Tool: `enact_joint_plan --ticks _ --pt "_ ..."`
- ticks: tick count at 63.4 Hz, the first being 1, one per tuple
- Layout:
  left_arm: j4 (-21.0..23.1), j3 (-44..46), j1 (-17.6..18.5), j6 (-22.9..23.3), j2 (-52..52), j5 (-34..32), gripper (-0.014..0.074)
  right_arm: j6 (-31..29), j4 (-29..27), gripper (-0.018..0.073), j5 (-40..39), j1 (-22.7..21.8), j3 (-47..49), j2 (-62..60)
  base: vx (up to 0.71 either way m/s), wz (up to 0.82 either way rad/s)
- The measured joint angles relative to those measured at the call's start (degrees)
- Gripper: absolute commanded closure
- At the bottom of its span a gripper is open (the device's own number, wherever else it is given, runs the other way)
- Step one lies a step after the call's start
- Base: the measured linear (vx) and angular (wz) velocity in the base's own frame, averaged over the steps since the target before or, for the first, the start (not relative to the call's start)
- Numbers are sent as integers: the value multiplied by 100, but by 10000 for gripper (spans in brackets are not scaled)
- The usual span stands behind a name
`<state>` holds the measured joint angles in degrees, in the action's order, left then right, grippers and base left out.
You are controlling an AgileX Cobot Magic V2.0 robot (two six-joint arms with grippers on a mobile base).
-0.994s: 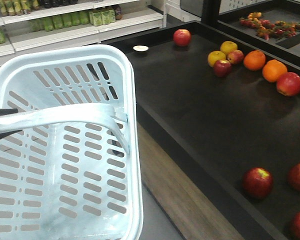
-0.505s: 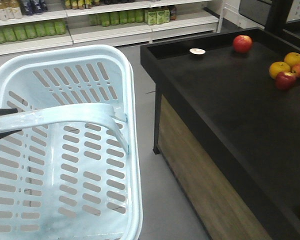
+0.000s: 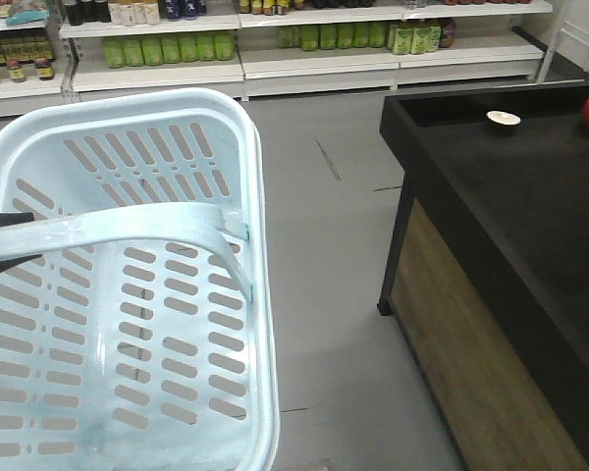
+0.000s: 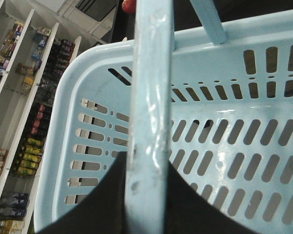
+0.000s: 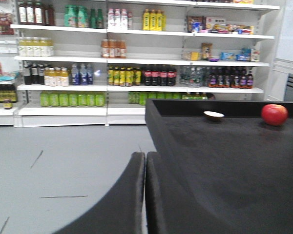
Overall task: Pick three apples into basket with both arms
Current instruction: 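Drive the base away from the table carrying the basket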
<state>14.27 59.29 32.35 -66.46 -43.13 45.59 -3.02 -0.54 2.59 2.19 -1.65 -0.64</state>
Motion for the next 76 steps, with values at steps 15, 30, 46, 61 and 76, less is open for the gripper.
enact_joint_plan --ticks 15,30,46,61,76 --pt "0 0 0 0 0 25 604 0 0 568 0 0 0 0 6 27" --pt "5 0 0 0 0 25 604 0 0 568 0 0 0 0 8 23" --pt "5 0 0 0 0 25 604 0 0 568 0 0 0 0 9 18" --pt "5 0 0 0 0 25 604 0 0 568 0 0 0 0 9 8" --pt "5 0 0 0 0 25 604 0 0 568 0 0 0 0 10 3"
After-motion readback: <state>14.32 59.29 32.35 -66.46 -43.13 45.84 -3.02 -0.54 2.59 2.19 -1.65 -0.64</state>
